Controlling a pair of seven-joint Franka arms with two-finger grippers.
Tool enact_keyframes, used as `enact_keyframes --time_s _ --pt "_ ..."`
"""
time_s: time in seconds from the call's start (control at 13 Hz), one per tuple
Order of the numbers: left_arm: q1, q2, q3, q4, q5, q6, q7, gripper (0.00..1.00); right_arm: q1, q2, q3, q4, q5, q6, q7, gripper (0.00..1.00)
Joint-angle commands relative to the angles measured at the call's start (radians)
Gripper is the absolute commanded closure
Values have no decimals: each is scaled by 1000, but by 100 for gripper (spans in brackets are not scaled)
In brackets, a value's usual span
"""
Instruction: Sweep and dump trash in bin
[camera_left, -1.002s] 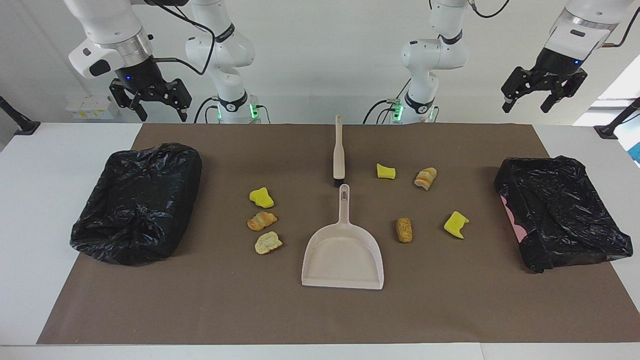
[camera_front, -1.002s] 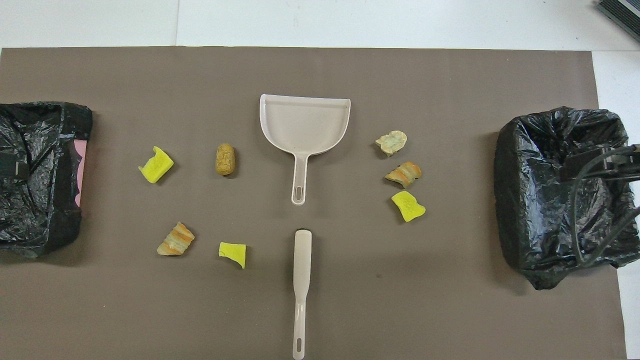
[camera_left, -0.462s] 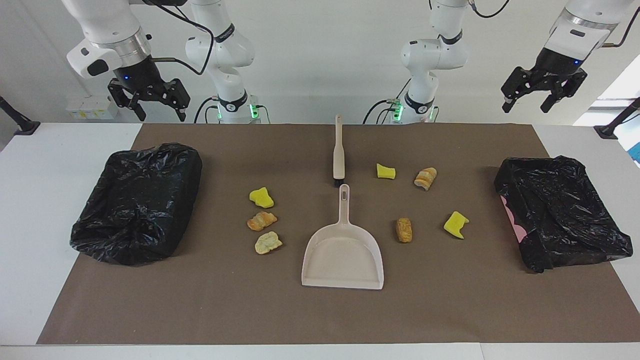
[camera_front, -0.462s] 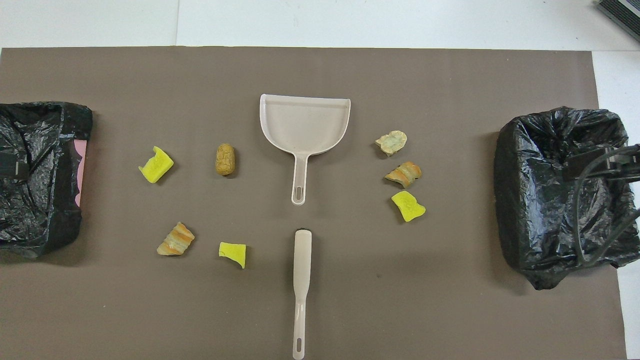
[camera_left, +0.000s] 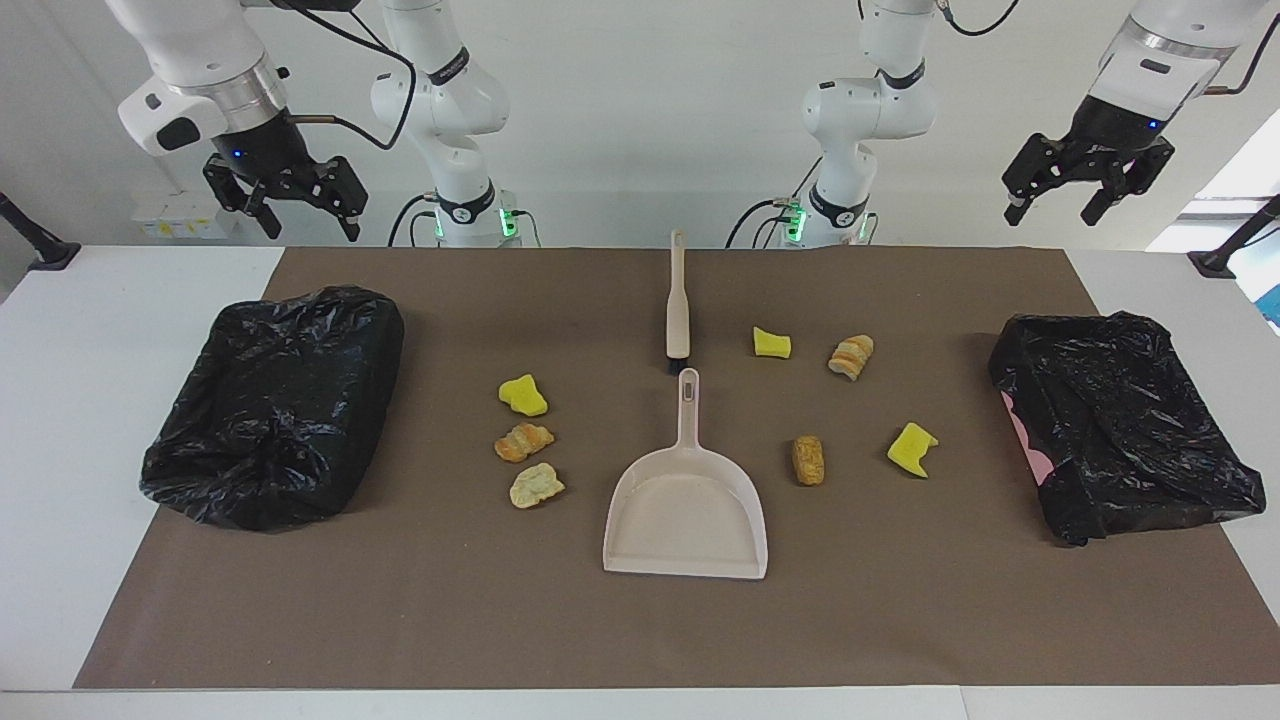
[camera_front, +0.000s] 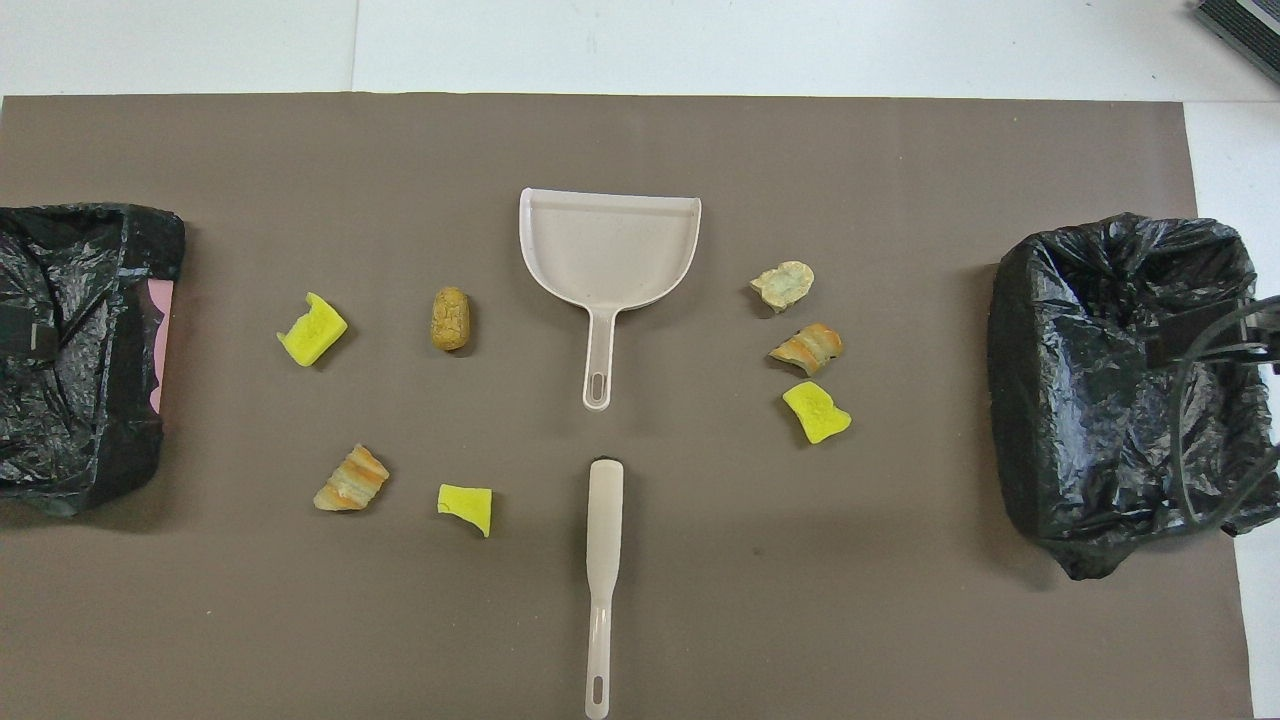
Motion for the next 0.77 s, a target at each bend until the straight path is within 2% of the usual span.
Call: enact_keyframes --time_s 0.0,0.69 --pt "3 -26 -1 -28 0 2 -8 0 -13 -29 4 -22 23 -40 -34 0" --pt "-1 -28 2 -33 0 -17 -14 0 -2 -50 15 -52 30 -50 -76 0"
